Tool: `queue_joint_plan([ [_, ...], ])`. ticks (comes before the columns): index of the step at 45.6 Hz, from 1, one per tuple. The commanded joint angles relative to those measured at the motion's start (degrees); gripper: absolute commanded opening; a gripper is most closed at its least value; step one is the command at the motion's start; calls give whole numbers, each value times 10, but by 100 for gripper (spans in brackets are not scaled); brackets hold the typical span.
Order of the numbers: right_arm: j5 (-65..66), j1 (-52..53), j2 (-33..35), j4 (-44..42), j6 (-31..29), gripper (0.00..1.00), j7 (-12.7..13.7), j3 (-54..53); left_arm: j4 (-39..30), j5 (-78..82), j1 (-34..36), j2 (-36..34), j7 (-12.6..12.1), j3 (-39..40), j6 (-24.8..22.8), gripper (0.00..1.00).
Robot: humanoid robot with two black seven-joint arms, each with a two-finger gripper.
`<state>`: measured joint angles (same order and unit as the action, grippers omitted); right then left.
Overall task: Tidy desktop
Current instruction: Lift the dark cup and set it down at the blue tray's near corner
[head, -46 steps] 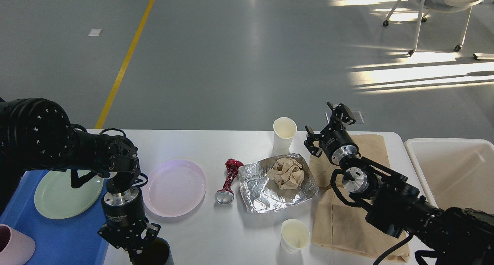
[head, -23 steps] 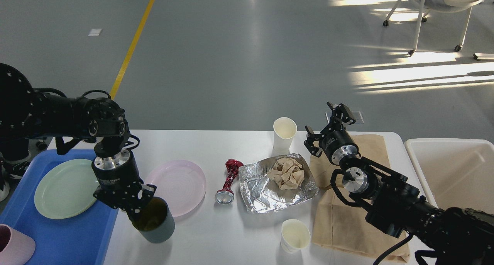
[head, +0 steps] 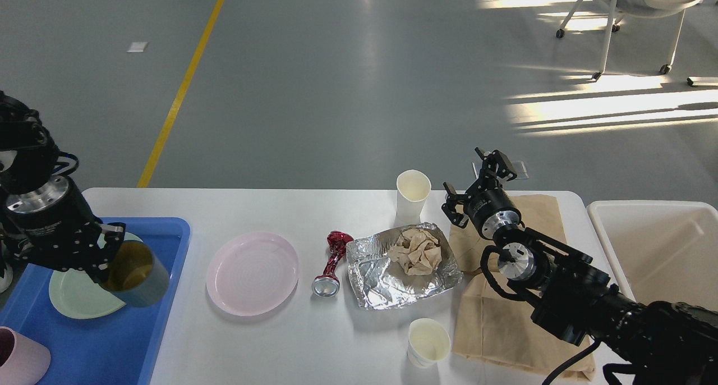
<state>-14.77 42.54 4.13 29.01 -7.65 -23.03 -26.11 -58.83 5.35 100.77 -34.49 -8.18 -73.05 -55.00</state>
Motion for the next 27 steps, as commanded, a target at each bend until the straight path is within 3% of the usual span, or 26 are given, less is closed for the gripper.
queue_joint_plan([
  [1,0,0,0,0,0,100,0,0,-1,0,-10,-63,-13,3,0,2],
  [15,0,0,0,0,0,100,0,0,0,-1,-83,-109,-11,5,0,2],
  [27,0,0,0,0,0,100,0,0,30,-3,-159,-109,-6,42,0,2],
])
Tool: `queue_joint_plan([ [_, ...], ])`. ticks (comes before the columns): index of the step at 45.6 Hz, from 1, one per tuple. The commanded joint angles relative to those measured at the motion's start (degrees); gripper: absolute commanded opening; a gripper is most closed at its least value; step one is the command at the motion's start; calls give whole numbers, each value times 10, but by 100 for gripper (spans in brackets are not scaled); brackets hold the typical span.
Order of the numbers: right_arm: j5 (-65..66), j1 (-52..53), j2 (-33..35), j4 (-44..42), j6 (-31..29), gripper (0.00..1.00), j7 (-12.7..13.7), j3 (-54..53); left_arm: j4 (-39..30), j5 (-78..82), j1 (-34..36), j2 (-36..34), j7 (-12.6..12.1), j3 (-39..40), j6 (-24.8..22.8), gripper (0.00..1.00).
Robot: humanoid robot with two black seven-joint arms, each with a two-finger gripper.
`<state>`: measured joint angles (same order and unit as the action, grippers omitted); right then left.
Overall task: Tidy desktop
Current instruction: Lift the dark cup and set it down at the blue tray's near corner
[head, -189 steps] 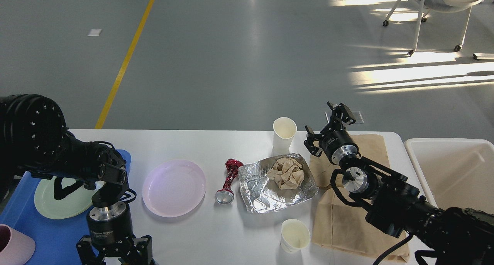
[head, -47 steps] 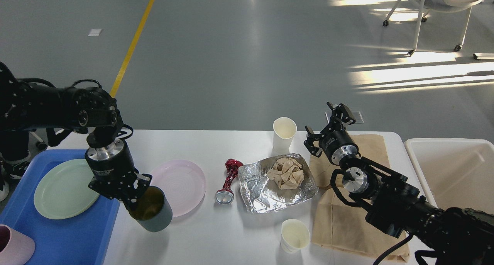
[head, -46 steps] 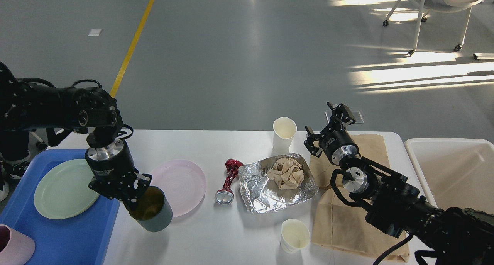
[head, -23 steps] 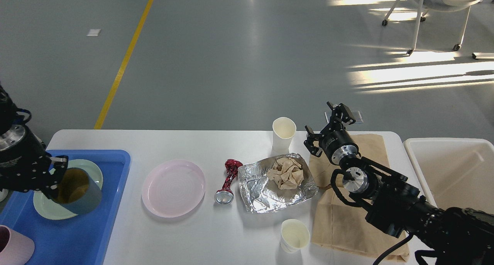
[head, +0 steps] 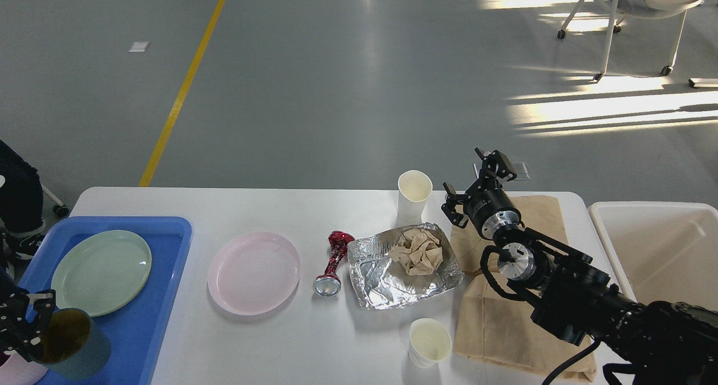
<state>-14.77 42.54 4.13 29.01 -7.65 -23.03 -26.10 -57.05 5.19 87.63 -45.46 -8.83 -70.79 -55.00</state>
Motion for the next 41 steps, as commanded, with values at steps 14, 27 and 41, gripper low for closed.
queue_joint_plan([
  [14,0,0,0,0,0,100,0,0,61,-4,-73,8,2,48,0,2],
  [27,0,0,0,0,0,100,0,0,80,-4,-92,13,2,65,0,5],
  [41,0,0,0,0,0,100,0,0,87,-4,-106,19,2,67,0,11],
])
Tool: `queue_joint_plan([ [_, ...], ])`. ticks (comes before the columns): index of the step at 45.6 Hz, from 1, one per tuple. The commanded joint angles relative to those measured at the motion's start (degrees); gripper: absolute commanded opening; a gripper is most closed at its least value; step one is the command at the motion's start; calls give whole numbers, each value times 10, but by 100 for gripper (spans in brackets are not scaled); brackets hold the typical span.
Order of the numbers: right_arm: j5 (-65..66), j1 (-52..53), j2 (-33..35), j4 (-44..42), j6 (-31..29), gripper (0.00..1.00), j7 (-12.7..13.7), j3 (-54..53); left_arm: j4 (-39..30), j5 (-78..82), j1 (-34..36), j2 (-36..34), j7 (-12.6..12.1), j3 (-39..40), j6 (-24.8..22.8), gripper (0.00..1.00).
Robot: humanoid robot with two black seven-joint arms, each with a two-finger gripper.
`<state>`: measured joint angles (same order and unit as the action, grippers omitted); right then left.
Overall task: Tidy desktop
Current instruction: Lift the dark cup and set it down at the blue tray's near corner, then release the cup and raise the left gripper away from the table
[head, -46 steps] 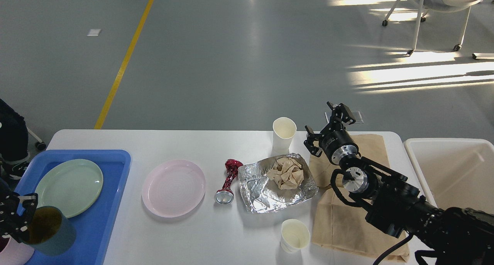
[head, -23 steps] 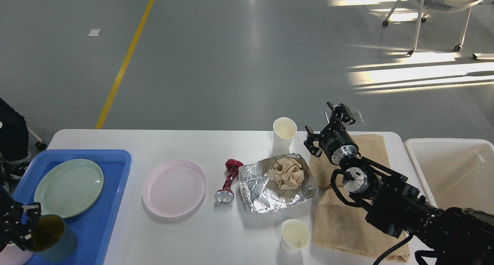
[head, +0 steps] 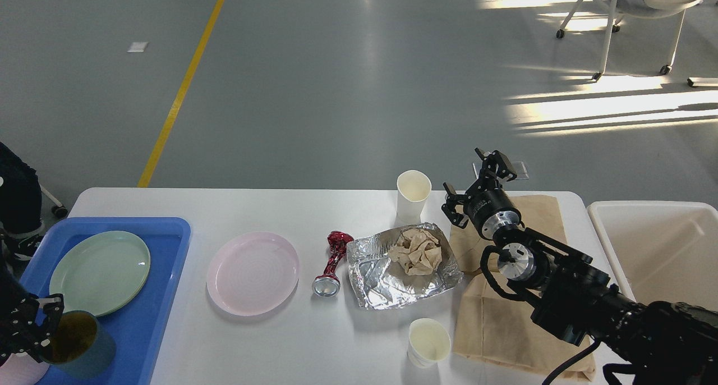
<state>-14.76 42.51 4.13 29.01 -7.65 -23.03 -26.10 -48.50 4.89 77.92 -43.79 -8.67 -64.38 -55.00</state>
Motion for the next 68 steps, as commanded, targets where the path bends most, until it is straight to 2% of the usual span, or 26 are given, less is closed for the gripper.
queue_joint_plan([
  [1,0,0,0,0,0,100,0,0,3,-1,-10,4,1,5,0,12],
  [13,0,0,0,0,0,100,0,0,5,0,-19,15,1,10,0,19],
  [19,0,0,0,0,0,100,0,0,4,-1,-15,15,1,10,0,29],
  [28,0,0,0,0,0,100,0,0,-2,-1,-9,12,1,5,0,53],
  [35,0,0,0,1,0,100,0,0,-7,3,-4,12,-1,4,0,78],
  [37,0,-1,0,0,0,100,0,0,-9,4,3,11,-3,2,0,81],
  [46,0,0,0,0,0,100,0,0,-19,6,36,4,-9,-14,0,87],
  [51,0,0,0,0,0,100,0,0,-20,6,72,5,-2,-43,0,91],
  [62,0,-1,0,0,0,100,0,0,-19,6,175,13,1,-95,0,92],
  [68,0,0,0,0,0,100,0,0,-19,6,221,53,1,-108,0,92],
])
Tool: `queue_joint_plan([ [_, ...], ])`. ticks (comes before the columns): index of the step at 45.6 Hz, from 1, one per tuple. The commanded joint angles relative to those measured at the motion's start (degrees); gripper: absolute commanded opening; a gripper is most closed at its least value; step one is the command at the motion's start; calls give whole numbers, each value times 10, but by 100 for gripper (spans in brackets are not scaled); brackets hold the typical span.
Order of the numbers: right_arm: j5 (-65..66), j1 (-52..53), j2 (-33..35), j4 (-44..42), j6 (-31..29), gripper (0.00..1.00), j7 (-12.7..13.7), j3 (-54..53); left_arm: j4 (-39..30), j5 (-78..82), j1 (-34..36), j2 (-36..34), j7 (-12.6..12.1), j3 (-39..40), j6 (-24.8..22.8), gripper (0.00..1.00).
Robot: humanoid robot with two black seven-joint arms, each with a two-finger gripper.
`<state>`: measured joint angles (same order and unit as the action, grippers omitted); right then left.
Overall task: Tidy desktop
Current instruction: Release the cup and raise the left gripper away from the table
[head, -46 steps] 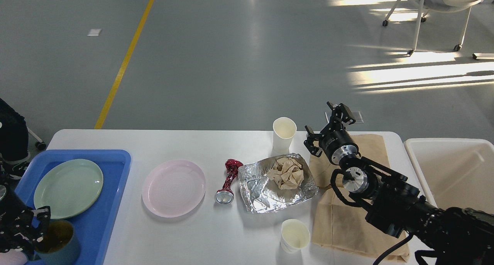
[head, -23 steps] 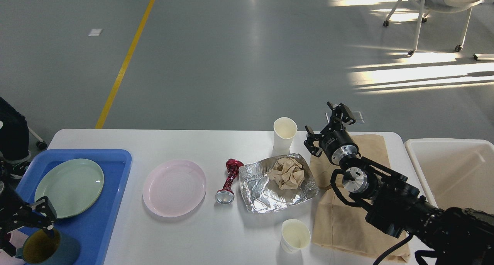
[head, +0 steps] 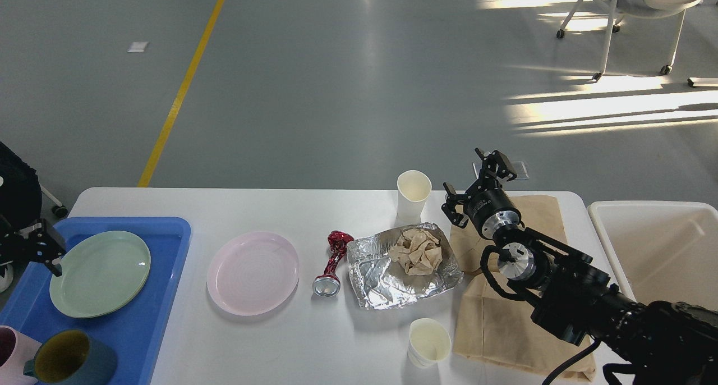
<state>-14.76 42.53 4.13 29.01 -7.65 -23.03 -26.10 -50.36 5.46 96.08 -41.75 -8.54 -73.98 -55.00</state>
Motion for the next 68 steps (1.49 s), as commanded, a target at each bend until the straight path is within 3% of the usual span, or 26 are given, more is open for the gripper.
queue_joint_plan([
  [1,0,0,0,0,0,100,0,0,0,1,48,39,0,-13,0,92],
  [10,0,0,0,0,0,100,0,0,0,0,116,94,0,-24,0,92],
  [28,0,-1,0,0,0,100,0,0,0,-2,140,167,0,-9,0,92],
  [48,0,0,0,0,0,100,0,0,1,-7,147,158,-3,38,0,92],
  [61,0,-1,0,0,0,100,0,0,18,-1,149,166,0,-12,0,92],
  [68,0,-1,0,0,0,100,0,0,20,-3,141,177,0,-19,72,92],
])
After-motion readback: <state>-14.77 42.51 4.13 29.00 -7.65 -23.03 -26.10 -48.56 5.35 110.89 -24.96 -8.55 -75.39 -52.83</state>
